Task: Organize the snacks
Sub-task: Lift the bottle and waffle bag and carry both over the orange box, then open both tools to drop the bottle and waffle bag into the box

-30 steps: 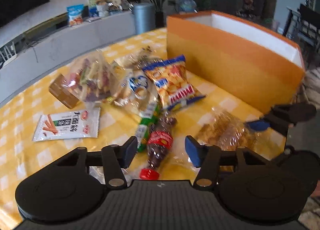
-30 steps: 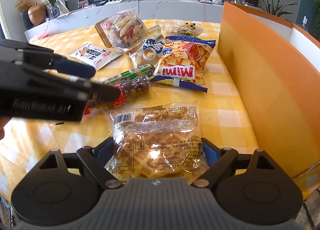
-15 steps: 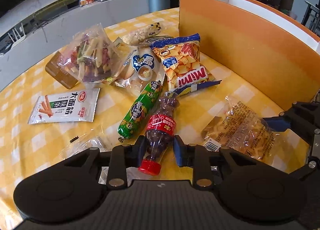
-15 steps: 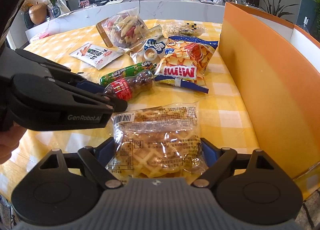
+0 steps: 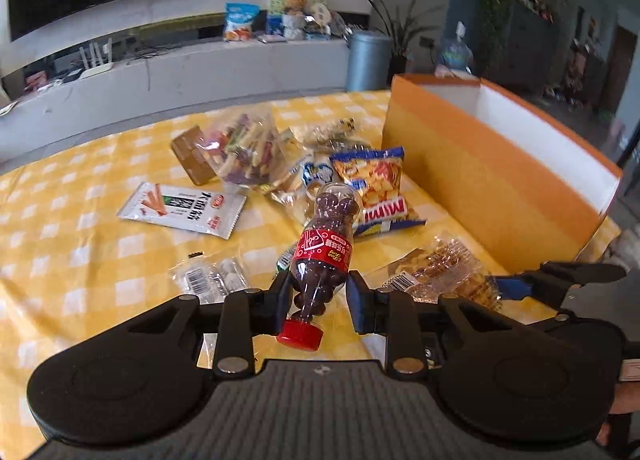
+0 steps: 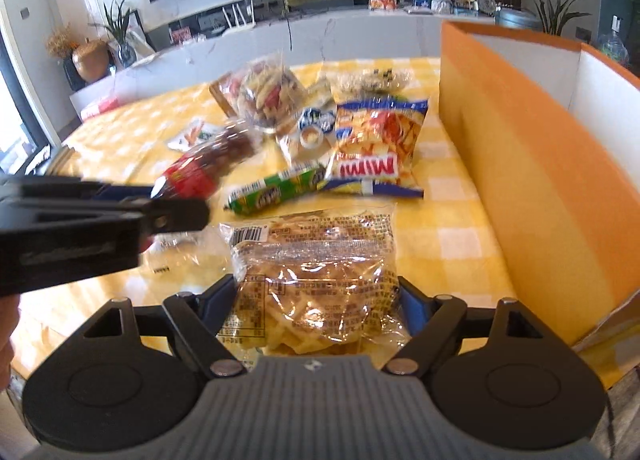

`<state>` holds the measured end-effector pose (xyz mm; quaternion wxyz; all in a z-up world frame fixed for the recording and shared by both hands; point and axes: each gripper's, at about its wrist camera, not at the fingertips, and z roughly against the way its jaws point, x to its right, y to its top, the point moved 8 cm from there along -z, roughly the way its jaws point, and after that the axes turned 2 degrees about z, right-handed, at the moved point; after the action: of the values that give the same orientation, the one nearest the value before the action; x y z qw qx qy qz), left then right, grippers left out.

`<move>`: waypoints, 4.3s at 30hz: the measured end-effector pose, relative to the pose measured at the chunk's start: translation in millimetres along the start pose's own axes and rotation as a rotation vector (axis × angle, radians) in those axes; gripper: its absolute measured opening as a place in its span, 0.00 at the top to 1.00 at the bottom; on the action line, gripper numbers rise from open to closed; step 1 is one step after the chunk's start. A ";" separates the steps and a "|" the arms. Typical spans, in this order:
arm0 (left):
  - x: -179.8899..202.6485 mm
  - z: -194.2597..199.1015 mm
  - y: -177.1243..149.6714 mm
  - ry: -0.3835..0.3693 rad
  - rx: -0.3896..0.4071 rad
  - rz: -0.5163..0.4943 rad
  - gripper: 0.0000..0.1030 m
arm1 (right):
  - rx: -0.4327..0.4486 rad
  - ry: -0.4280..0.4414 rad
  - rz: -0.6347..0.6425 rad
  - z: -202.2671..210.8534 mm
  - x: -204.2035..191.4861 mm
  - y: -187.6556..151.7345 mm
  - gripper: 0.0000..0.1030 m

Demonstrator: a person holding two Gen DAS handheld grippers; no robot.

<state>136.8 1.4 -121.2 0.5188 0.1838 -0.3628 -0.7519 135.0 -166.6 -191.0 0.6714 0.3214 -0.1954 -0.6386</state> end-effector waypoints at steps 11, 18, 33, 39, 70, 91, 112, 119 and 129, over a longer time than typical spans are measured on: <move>29.2 67.5 55.7 -0.063 0.262 0.090 0.68 | 0.137 0.113 -0.111 46.7 12.7 37.5 0.23; 61.1 68.8 92.7 -0.169 0.311 0.097 0.68 | 0.307 0.088 -0.214 115.2 69.5 67.0 0.23; 147.1 -43.5 109.0 -0.468 0.116 0.401 0.68 | 0.554 -0.026 -0.562 149.6 223.7 58.2 0.23; 153.0 -81.7 97.5 -0.553 0.001 0.502 0.68 | 0.524 -0.036 -0.569 139.2 233.5 50.5 0.23; 137.3 -5.0 81.7 -0.171 0.209 0.299 0.24 | 0.412 -0.159 -0.366 109.3 219.7 65.5 0.23; 101.5 15.7 77.8 -0.112 0.210 0.315 0.23 | 0.087 -0.439 -0.126 49.6 211.6 61.5 0.22; 76.4 25.7 76.0 -0.074 0.190 0.295 0.15 | 0.268 -0.220 -0.246 72.6 199.8 61.6 0.03; 74.7 35.0 78.4 -0.058 0.195 0.285 0.15 | 0.418 -0.194 -0.198 100.4 182.1 71.7 0.03; 34.2 65.5 66.0 0.045 0.202 0.299 0.15 | 0.491 -0.032 -0.185 137.2 112.0 102.9 0.03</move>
<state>123.2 -19.7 -25.3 0.6116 0.1961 -0.4481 -0.6219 130.1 -303.9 -39.1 0.5087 0.4812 -0.3249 -0.6357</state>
